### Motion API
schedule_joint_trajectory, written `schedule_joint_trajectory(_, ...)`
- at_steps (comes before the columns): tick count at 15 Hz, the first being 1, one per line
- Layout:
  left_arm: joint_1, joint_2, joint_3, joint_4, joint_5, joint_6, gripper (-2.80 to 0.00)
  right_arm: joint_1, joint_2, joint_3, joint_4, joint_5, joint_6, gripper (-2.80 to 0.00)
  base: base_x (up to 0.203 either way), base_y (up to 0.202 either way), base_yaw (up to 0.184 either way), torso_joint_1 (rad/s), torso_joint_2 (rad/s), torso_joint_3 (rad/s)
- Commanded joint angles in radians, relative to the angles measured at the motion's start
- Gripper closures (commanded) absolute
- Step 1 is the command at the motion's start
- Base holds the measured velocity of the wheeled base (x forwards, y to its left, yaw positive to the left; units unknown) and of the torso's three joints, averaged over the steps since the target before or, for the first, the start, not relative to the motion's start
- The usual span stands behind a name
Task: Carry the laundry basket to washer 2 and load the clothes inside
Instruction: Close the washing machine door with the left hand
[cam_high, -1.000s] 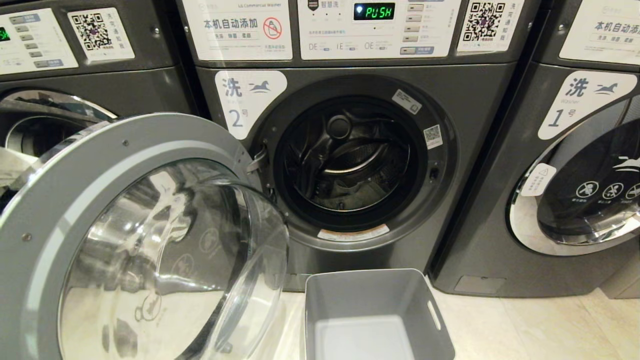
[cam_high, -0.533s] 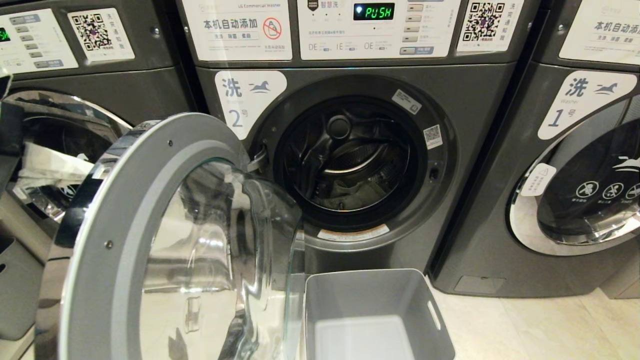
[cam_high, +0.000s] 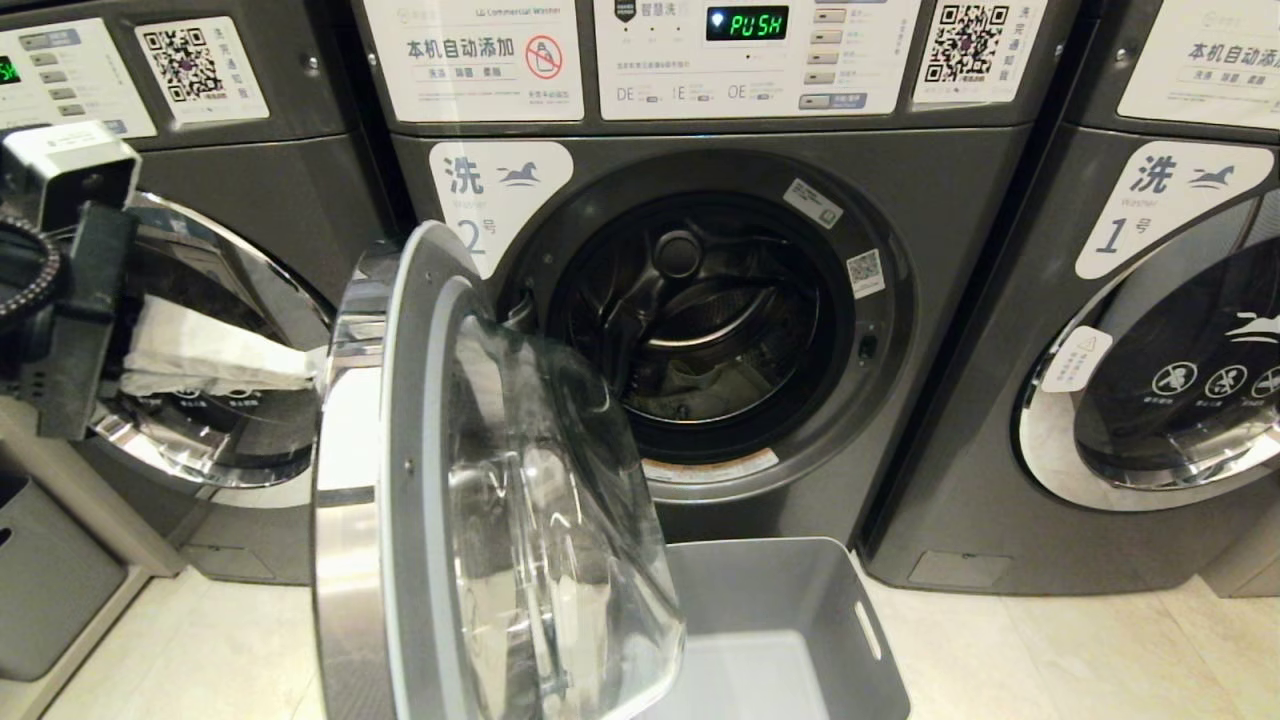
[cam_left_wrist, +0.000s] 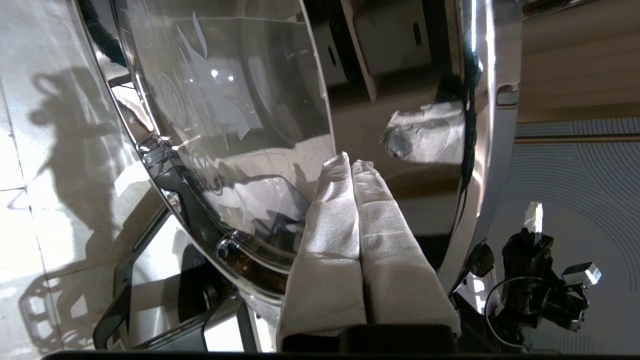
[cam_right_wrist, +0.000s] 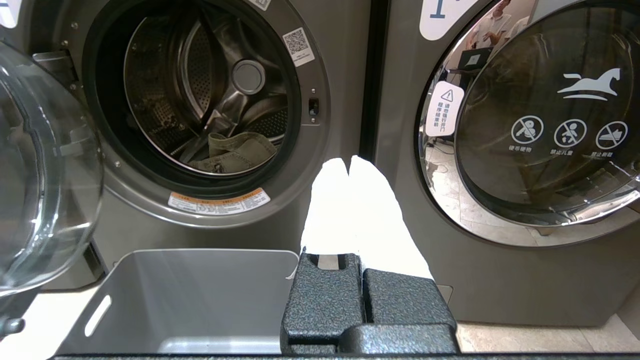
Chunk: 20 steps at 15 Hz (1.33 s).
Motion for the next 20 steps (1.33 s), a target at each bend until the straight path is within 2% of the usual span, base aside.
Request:
schedule_joint_trajectory(1,-0.048,0.029,-0.001,-0.002,-0.003,-0.011,0.0,0.0,0.001,0.04,-0.002,0.001,0.0,0.0,0.0,0.0,0.0,0.0,0.0,0.0)
schedule_joint_trajectory(3,-0.087,0.06,-0.001,-0.027,-0.004,-0.013,0.0,0.0,0.001,0.04,-0.002,0.001,0.0,0.0,0.0,0.0,0.0,0.0,0.0,0.0)
schedule_joint_trajectory(11,-0.236,0.215,-0.012,-0.271,0.013,-0.023,0.0,0.0,0.001,0.04,-0.002,0.001,-0.002,0.0,0.0,0.0,0.0,0.0,0.0,0.0)
schedule_joint_trajectory(16,-0.277,0.24,-0.022,-0.285,0.047,-0.032,0.0,0.0,0.001,0.04,-0.002,0.002,-0.009,0.0,0.0,0.0,0.0,0.0,0.0,0.0)
schedule_joint_trajectory(20,-0.287,0.267,-0.088,-0.285,0.067,-0.034,0.0,0.0,0.001,0.04,-0.002,0.001,-0.002,0.0,0.0,0.0,0.0,0.0,0.0,0.0)
